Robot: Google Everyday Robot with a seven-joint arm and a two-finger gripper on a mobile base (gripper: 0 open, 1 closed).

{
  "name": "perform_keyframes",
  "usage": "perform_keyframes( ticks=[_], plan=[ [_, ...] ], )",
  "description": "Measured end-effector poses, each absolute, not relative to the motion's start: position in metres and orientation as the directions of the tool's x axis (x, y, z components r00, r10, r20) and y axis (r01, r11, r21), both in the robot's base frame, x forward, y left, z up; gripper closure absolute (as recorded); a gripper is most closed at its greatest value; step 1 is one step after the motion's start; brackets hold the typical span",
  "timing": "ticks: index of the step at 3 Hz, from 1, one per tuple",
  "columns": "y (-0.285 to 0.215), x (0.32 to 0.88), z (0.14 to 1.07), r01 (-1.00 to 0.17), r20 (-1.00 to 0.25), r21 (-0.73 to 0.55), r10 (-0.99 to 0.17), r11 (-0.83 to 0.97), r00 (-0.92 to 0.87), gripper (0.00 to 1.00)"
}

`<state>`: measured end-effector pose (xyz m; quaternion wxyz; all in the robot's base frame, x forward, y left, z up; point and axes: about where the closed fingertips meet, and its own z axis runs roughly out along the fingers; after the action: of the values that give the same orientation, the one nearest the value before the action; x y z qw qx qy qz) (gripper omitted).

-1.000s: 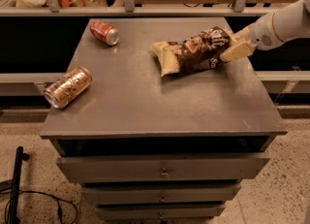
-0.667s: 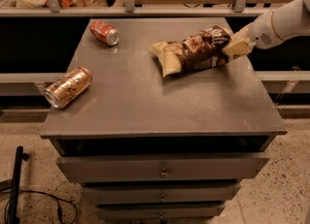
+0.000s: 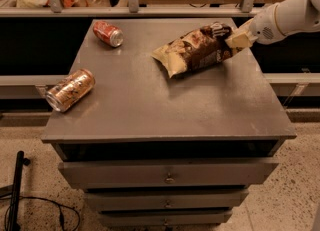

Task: Move brown chip bag near coke can

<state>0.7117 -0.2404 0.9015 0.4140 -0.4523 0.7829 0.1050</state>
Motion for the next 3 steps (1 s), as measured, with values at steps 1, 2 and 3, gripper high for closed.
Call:
perform_keyframes(
  ticks=[1,2,3],
  plan=[
    [-0.222,0.726,0.907,-0.778,-0.769,-0.187,-0.582,0.6,-0.264,1.0],
    [-0.201,0.744,0.912,-0.759,-0.796,-0.167,-0.541,0.63,-0.274,1.0],
    [-0.178,0.761,0.919,-0.744,-0.818,-0.155,-0.507,0.65,-0.272,1.0]
  ],
)
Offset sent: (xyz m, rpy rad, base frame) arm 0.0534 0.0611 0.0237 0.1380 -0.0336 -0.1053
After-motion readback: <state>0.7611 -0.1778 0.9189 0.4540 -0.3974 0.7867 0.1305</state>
